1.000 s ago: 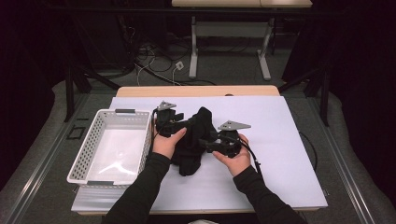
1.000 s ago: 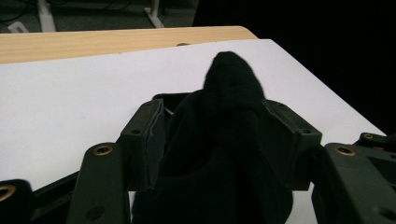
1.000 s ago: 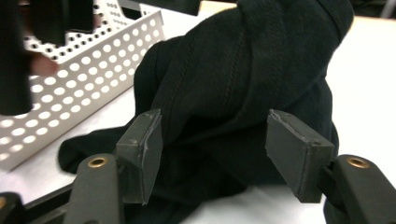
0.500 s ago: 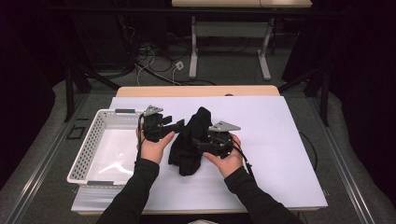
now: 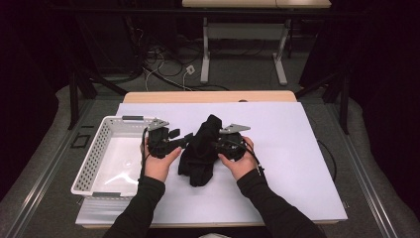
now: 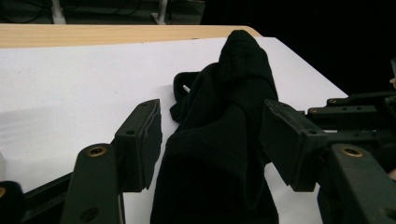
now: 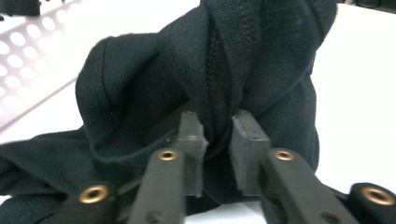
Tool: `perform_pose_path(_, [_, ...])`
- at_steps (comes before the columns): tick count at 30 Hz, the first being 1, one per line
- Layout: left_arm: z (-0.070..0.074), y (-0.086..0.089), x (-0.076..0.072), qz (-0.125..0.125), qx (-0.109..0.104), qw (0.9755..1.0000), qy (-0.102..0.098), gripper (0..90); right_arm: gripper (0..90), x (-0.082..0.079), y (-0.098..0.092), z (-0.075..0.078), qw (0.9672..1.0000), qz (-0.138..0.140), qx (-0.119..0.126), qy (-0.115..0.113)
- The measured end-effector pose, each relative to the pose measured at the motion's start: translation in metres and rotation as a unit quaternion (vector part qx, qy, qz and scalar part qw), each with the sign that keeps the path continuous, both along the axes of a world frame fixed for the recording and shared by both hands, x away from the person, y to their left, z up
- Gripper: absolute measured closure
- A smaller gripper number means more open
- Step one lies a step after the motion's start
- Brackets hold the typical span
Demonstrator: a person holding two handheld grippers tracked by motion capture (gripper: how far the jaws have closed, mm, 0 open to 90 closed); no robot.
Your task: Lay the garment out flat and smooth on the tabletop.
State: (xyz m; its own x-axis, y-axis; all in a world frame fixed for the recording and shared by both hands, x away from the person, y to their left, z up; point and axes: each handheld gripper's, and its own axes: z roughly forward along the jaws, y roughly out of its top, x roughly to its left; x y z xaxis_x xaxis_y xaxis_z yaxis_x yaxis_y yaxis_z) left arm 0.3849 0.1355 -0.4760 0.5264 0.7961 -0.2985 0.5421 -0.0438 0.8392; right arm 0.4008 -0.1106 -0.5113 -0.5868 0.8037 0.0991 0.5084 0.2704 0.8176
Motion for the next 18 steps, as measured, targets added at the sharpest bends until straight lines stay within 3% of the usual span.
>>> perform_pose_path(4, [-0.001,-0.001,-0.001,-0.002,0.001,1.0,0.001,38.8,82.5,0.005,-0.013,0.007,1.0,0.001,0.001,0.002])
perform_pose_path(10, [-0.004,-0.004,-0.002,-0.008,0.003,1.0,0.004,38.7,83.4,0.016,-0.049,0.02,0.9998,-0.017,0.008,0.006])
perform_pose_path(18, [-0.004,-0.006,-0.002,-0.011,0.004,0.9999,0.004,38.8,83.7,0.032,-0.112,0.034,0.9971,-0.073,0.02,0.01])
